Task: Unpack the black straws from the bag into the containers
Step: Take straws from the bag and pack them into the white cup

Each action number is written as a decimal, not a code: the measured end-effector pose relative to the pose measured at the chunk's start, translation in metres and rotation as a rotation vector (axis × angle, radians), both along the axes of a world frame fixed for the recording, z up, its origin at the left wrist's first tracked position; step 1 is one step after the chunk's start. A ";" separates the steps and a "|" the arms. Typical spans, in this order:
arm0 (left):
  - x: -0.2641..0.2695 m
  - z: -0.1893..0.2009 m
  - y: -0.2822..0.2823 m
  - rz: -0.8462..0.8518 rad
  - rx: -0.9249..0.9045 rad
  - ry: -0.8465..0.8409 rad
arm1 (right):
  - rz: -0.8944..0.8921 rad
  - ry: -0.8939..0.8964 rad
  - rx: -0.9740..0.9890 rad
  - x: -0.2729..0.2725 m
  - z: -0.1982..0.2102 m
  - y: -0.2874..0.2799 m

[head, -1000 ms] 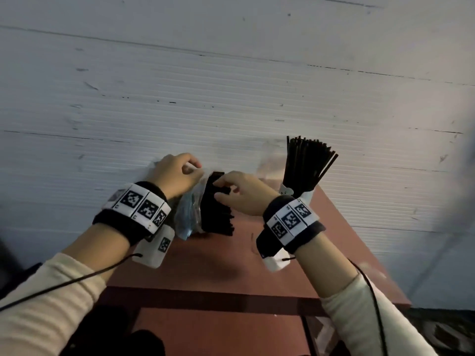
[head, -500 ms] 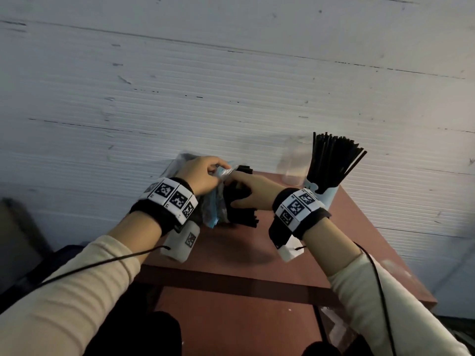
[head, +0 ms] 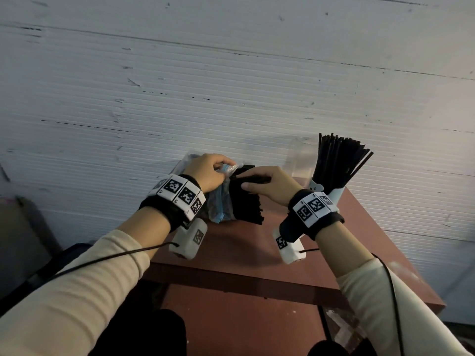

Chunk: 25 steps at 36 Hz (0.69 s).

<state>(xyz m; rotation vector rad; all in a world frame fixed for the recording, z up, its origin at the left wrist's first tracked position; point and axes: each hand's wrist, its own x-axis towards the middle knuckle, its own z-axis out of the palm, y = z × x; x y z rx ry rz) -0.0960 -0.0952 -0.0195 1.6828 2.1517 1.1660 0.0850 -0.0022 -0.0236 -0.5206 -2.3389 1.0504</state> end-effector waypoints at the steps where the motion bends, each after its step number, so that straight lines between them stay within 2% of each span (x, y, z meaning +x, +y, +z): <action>1: 0.000 0.000 0.000 0.001 0.003 -0.003 | -0.010 0.018 -0.016 0.001 -0.001 0.001; 8: 0.002 -0.003 0.003 -0.001 0.017 -0.006 | 0.004 0.074 -0.077 -0.001 -0.002 -0.002; 16: 0.002 -0.001 0.000 -0.032 -0.011 -0.014 | -0.100 0.084 -0.034 0.002 -0.001 0.001; 22: 0.006 0.002 -0.003 -0.029 -0.025 0.044 | -0.126 0.132 -0.076 0.028 0.004 0.006; 25: 0.016 0.007 -0.002 -0.029 0.040 0.117 | -0.124 0.115 -0.063 0.041 0.007 0.007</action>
